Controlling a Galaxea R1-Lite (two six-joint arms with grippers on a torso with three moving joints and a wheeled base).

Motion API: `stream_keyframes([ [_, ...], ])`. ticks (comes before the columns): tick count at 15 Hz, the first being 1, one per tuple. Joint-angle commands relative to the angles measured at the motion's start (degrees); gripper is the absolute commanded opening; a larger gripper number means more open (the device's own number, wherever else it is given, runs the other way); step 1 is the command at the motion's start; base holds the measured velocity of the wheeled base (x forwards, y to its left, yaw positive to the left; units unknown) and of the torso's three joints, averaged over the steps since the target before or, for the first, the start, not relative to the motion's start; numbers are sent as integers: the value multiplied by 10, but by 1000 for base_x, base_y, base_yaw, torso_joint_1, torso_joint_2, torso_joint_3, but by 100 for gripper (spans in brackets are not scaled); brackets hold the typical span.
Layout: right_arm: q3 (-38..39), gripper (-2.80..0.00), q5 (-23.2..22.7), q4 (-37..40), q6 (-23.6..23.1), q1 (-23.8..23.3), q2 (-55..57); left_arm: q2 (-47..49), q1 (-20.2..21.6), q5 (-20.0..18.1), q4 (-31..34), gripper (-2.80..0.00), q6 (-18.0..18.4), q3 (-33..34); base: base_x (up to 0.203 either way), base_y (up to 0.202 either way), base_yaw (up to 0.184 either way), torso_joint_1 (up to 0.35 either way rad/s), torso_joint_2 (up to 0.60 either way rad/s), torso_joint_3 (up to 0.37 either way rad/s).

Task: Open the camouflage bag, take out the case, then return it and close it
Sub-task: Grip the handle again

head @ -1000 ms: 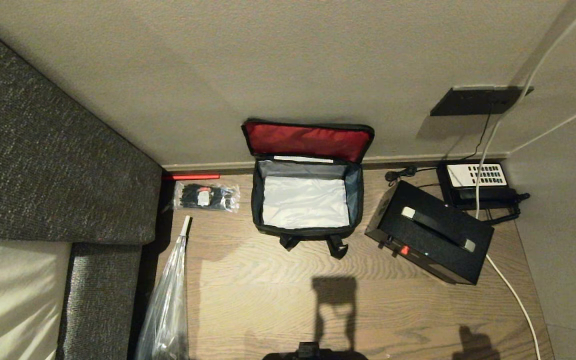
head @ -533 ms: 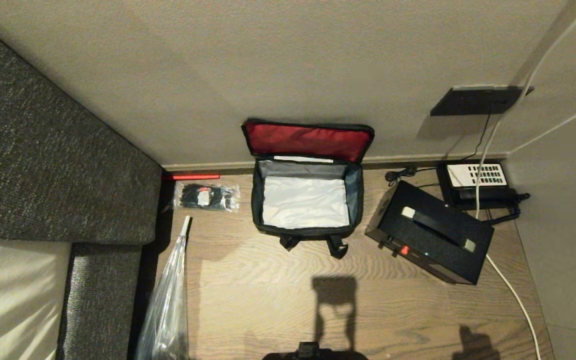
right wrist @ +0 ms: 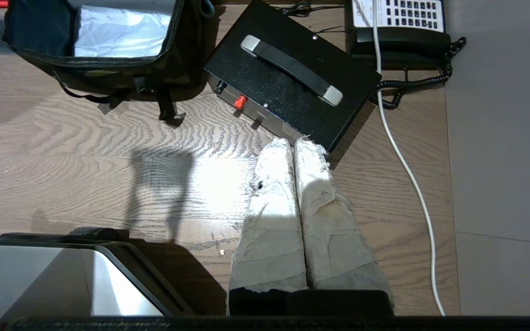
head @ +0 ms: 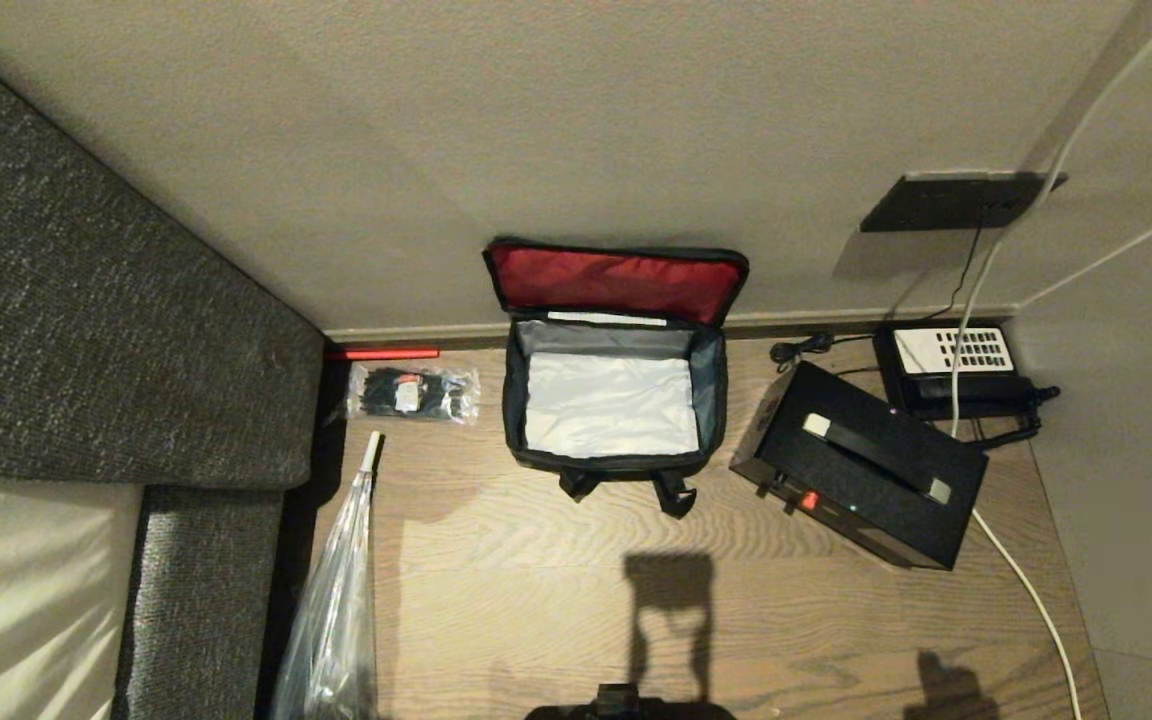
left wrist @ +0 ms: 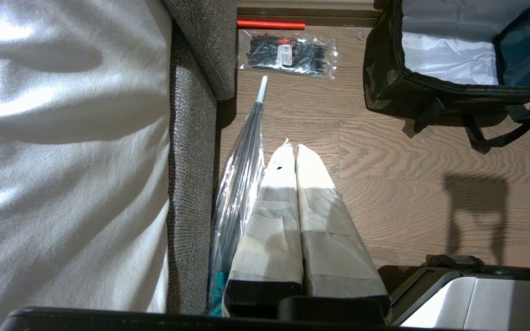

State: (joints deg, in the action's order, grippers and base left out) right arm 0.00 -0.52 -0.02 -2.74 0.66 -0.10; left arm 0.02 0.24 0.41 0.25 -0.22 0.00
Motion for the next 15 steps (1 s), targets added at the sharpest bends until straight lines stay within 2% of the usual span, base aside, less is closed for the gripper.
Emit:
stream_keyframes([
  [1, -5, -280, -1, 10, 0, 0, -1, -1, 0, 0, 0, -280, 0, 2, 0, 0, 0, 0, 0, 0],
  [3, -84, -280, -10, 105, 2, 0, -1, -1, 0, 0, 0, -280, 0, 2, 0, 0, 0, 0, 0, 0],
  [6, -309, -280, -48, 291, 7, 0, 0, -1, 0, 0, 0, -280, 0, 2, 0, 0, 0, 0, 0, 0],
  [7, -364, -280, -70, 392, 13, 0, 0, -1, 0, 0, 0, -280, 0, 2, 0, 0, 0, 0, 0, 0],
  [8, -395, -280, -111, 480, 19, 0, 1, -1, 0, 0, 0, -280, 0, 2, 0, 0, 0, 0, 0, 0],
  [9, -410, -280, -168, 526, 27, 0, 2, -1, 0, 0, 0, -280, 0, 2, 0, 0, 0, 0, 0, 0],
  [10, -420, -280, -188, 542, 37, 0, 8, -1, 0, 0, 0, -280, 0, 2, 0, 0, 0, 0, 0, 0],
  [12, -451, -280, -194, 536, 73, -4, 72, -1, 0, 0, 0, -280, 0, 2, 0, 0, 0, 0, 0, 0],
  [14, -490, -280, -195, 521, 112, -8, 202, -1, 0, 0, 0, -280, 0, 2, 0, 0, 0, 0, 0, 0],
  [15, -504, -280, -188, 490, 126, -10, 294, -1, 0, 0, 0, -280, 0, 2, 0, 0, 0, 0, 0, 0],
])
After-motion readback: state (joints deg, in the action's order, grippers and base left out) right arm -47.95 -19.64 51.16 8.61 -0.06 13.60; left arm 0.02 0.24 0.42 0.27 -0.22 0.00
